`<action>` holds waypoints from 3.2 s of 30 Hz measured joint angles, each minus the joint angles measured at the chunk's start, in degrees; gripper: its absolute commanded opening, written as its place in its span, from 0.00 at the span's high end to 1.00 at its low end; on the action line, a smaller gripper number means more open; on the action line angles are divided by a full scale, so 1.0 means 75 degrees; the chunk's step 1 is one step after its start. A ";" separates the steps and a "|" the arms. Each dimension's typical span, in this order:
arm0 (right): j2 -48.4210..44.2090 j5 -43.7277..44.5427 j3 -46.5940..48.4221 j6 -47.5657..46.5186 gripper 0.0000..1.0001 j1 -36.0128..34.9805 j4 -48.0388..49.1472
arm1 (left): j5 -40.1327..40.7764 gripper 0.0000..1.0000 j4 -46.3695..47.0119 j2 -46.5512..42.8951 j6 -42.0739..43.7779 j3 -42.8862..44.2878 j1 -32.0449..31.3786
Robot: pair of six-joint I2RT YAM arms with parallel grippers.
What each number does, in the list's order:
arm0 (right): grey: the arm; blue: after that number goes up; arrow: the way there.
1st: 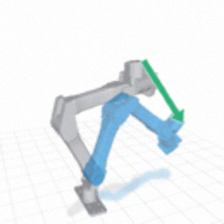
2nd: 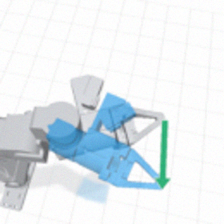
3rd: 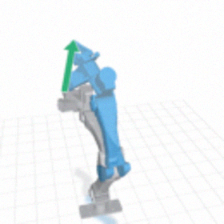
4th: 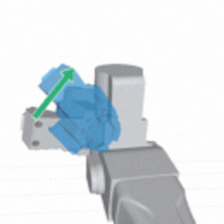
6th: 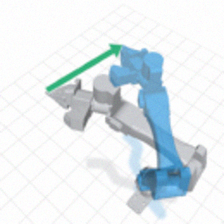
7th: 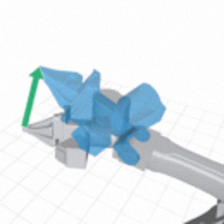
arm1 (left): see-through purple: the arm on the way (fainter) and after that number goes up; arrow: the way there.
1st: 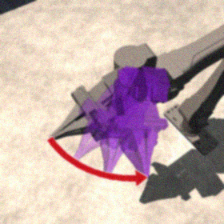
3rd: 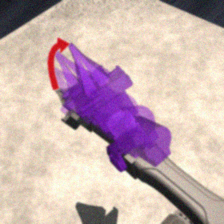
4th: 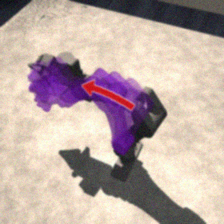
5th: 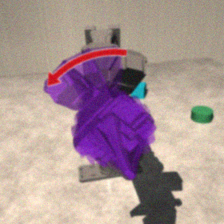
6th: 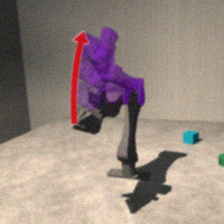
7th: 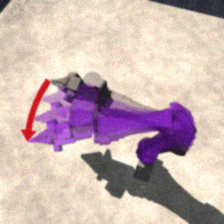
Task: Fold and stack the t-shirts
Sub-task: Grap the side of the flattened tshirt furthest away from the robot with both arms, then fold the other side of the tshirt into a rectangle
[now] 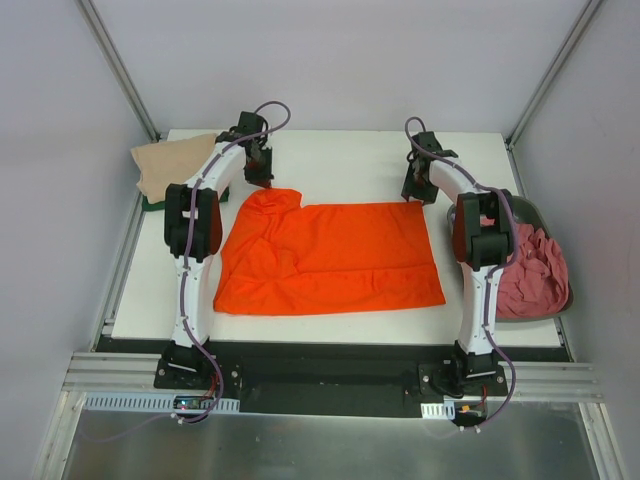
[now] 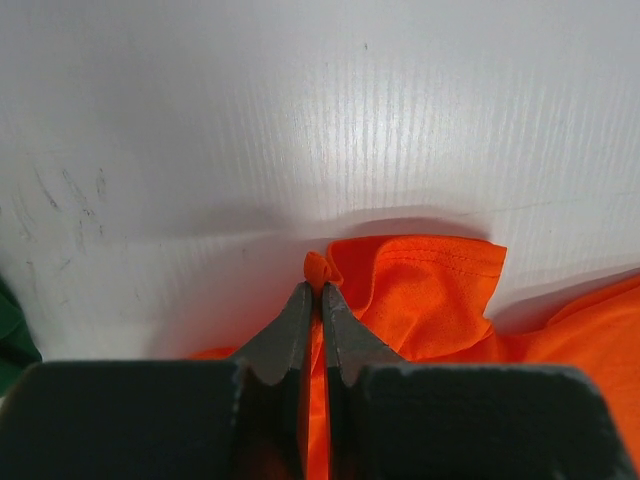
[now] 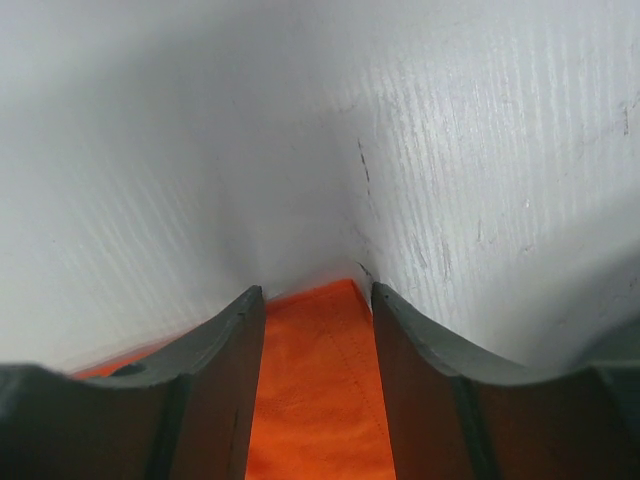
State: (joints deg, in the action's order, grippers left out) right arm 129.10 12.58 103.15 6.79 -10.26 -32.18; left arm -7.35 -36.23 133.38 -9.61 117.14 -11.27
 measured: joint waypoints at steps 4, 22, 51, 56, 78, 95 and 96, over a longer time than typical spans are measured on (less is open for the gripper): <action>0.0006 0.0000 0.0017 -0.0006 0.60 0.0006 -0.0017 | -0.0017 1.00 0.0032 -0.0052 -0.0003 -0.0137 0.0000; -0.0522 -0.0382 -0.0880 -0.0638 0.99 0.0035 0.0565 | -0.0157 1.00 0.0385 -0.1107 -0.0015 -0.1314 -0.0067; -0.4654 -0.0618 -0.4943 -0.1023 0.99 -0.0280 0.1338 | 0.0012 1.00 0.2911 -0.7102 -0.1035 -0.8279 -0.0402; -0.5059 -0.0557 -0.5152 -0.1064 0.99 -0.0280 0.1335 | 0.0079 1.00 0.2999 -0.7682 -0.1128 -0.8795 -0.0402; -0.5750 -0.0306 -0.5729 -0.1064 0.99 -0.0280 0.1306 | 0.0009 1.00 0.3077 -0.9605 -0.1480 -1.0107 -0.0402; -0.6082 -0.0294 -0.6971 -0.0991 0.75 -0.0283 0.1434 | 0.0017 0.60 0.3121 -1.0118 -0.2087 -1.1707 -0.0402; -0.6210 -0.0277 -0.7061 -0.0976 0.72 -0.0283 0.1419 | 0.0047 0.59 0.3098 -1.0214 -0.2133 -1.1794 -0.0402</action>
State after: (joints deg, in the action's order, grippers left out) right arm 82.52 10.50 50.19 -0.54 -12.38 -21.54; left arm -7.01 -12.99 56.77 -25.61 28.69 -14.28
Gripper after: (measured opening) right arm 0.184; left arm 0.253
